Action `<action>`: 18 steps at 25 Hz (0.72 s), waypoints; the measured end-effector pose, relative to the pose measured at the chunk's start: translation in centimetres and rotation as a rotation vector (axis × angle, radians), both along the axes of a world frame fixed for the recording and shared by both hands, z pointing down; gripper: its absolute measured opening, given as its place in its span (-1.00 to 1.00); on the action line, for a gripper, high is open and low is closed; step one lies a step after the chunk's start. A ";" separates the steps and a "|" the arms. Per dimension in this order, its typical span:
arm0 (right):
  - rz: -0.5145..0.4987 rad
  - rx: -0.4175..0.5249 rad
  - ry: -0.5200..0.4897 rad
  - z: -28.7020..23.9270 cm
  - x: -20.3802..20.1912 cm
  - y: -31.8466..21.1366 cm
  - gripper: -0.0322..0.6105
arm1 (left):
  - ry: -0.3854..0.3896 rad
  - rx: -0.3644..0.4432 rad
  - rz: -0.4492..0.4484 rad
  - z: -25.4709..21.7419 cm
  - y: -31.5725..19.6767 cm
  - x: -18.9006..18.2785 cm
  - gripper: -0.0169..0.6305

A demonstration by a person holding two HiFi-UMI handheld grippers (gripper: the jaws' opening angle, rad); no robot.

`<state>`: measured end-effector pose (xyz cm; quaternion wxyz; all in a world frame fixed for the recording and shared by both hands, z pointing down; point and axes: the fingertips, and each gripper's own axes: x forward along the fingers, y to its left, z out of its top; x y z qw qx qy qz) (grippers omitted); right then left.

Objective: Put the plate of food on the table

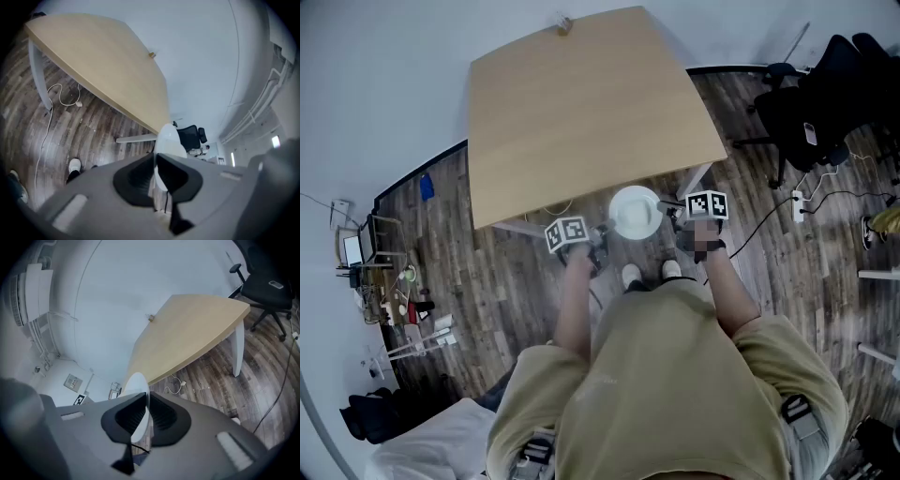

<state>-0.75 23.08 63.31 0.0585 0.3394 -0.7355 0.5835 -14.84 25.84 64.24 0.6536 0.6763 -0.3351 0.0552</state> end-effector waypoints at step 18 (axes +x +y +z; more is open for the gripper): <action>-0.039 -0.006 -0.065 -0.1 6.3 -1.3 -0.81 | 0.000 0.029 -0.078 -0.7 -0.8 6.3 -0.88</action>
